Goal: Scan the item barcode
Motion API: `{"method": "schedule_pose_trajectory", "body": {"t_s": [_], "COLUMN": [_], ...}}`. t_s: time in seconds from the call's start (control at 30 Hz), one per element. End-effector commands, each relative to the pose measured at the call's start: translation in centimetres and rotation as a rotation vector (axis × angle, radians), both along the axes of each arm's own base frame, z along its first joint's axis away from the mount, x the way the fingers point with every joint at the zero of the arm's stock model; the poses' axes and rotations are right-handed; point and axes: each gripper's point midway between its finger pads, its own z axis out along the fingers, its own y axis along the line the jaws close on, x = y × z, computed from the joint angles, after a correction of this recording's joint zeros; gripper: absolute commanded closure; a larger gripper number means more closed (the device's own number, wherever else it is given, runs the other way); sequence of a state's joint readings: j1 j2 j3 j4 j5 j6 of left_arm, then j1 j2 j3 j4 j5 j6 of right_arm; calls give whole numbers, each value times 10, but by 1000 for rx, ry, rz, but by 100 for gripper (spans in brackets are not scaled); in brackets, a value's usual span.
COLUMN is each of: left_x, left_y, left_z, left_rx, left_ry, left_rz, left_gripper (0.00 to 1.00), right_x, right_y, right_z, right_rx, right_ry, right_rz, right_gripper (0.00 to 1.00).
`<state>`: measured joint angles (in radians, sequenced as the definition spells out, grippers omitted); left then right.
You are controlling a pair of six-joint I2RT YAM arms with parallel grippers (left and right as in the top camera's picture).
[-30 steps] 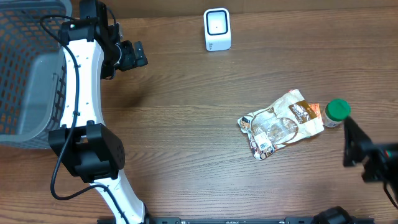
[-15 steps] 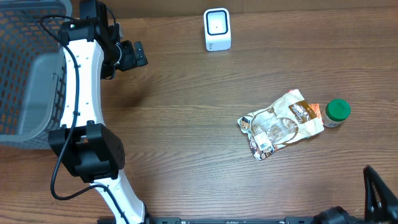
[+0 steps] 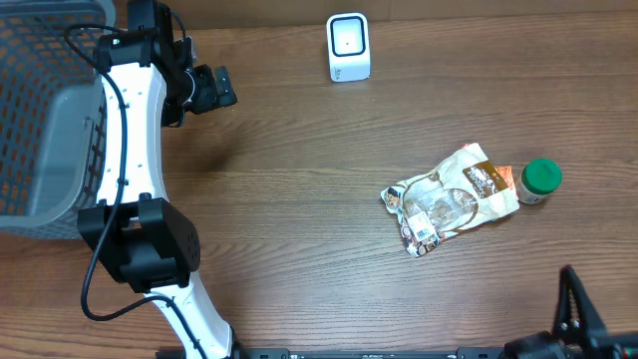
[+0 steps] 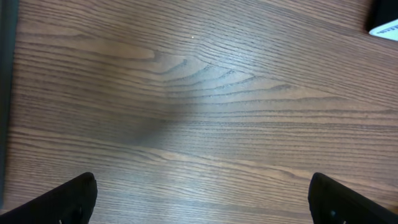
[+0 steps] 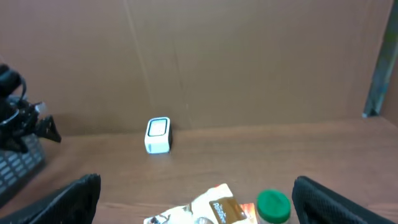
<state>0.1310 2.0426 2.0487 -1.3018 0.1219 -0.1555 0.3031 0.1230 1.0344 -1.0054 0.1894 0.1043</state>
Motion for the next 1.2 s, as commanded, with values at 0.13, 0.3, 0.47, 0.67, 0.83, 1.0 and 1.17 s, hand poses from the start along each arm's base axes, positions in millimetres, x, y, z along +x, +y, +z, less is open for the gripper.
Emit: {"method": "schedule_pose_trajectory", "body": {"t_s": [0.13, 0.3, 0.47, 0.67, 0.83, 1.0, 1.17], "left_x": [3, 3, 3, 3, 3, 3, 3], "left_y": [1, 1, 1, 1, 1, 1, 1], "left_z": [3, 3, 3, 3, 3, 3, 3], "left_rx": [5, 5, 5, 5, 5, 5, 5], "left_ry": [-11, -11, -11, -11, -11, -11, -10], "left_rz": [10, 10, 10, 10, 10, 10, 10], "left_gripper": [0, 0, 0, 1, 0, 0, 0], "right_x": [32, 59, 80, 100, 108, 114, 121], "right_y": [6, 14, 19, 31, 42, 44, 46], "right_z": [-18, -12, -19, -51, -74, -93, -115], "right_rx": [38, 76, 107, 117, 113, 110, 90], "right_ry": [-128, -262, -369, -414, -435, -425, -345], "right_rz": [-33, -28, -27, 7, 57, 59, 59], "right_gripper": [0, 0, 0, 0, 0, 0, 0]}}
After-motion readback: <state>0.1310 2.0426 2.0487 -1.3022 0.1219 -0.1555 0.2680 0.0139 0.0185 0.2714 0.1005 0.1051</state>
